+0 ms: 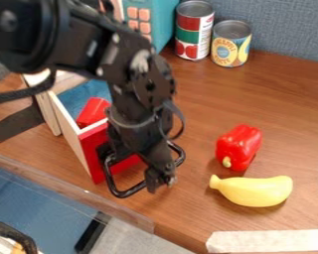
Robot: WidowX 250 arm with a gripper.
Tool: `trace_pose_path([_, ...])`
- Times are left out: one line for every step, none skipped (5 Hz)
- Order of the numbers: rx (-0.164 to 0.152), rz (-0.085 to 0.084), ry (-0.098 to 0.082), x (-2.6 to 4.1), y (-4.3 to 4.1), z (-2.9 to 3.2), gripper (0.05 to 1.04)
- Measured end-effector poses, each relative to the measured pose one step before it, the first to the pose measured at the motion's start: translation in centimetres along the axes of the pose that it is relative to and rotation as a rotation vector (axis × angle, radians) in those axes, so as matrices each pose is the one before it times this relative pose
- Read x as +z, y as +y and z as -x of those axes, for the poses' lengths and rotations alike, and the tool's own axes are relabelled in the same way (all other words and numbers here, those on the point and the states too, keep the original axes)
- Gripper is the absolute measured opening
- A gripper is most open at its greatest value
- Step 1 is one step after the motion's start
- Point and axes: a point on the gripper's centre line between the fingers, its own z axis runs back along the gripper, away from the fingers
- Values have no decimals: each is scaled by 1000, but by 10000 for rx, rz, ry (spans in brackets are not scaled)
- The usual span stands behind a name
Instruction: Open the drawer
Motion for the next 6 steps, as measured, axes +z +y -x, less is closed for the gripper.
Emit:
trace_pose_path([158,151,-103,1207,754,-207,1001])
trace_pose_path([228,96,-303,1764,1201,-743,1001])
trace_pose_path([366,123,-304,1679,1440,-863,1001])
trace_pose_path([525,-79,-419,1540,2177,-1063,1001])
trace_pose_path([397,-131,-133,226,1976,-1082,1001])
trace_pose_path([362,-223,133,-428,2034,-788,1001])
